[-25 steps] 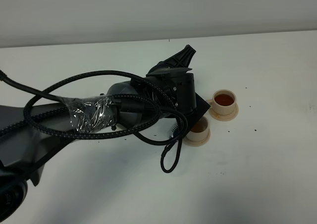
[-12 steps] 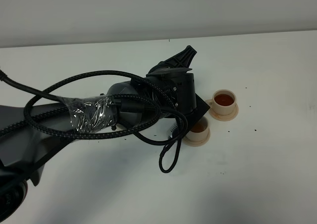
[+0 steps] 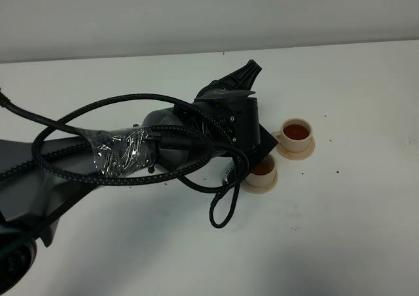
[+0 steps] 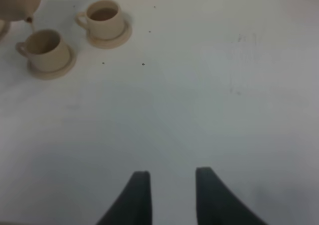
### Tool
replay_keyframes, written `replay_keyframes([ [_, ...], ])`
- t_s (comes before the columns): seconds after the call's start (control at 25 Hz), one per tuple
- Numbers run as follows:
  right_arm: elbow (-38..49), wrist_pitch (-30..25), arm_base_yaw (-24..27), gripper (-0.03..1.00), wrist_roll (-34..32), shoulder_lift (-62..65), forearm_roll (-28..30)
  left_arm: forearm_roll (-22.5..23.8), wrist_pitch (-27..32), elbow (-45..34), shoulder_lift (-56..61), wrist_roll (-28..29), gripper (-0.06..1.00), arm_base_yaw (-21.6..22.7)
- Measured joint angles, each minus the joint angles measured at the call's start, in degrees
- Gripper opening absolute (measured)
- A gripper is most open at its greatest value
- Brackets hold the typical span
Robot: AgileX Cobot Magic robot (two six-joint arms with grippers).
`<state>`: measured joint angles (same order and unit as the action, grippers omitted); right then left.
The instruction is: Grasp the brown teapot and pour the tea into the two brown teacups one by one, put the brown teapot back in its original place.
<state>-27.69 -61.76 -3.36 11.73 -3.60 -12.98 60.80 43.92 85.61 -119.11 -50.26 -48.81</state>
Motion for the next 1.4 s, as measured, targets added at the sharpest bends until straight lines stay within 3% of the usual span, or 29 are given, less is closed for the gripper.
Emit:
replay_keyframes([
  [1.4,0.00,0.00,0.00,0.24,-0.06,0.00,0.00,1.44,0.25,0.00,0.00,-0.07,0.12,-1.30],
])
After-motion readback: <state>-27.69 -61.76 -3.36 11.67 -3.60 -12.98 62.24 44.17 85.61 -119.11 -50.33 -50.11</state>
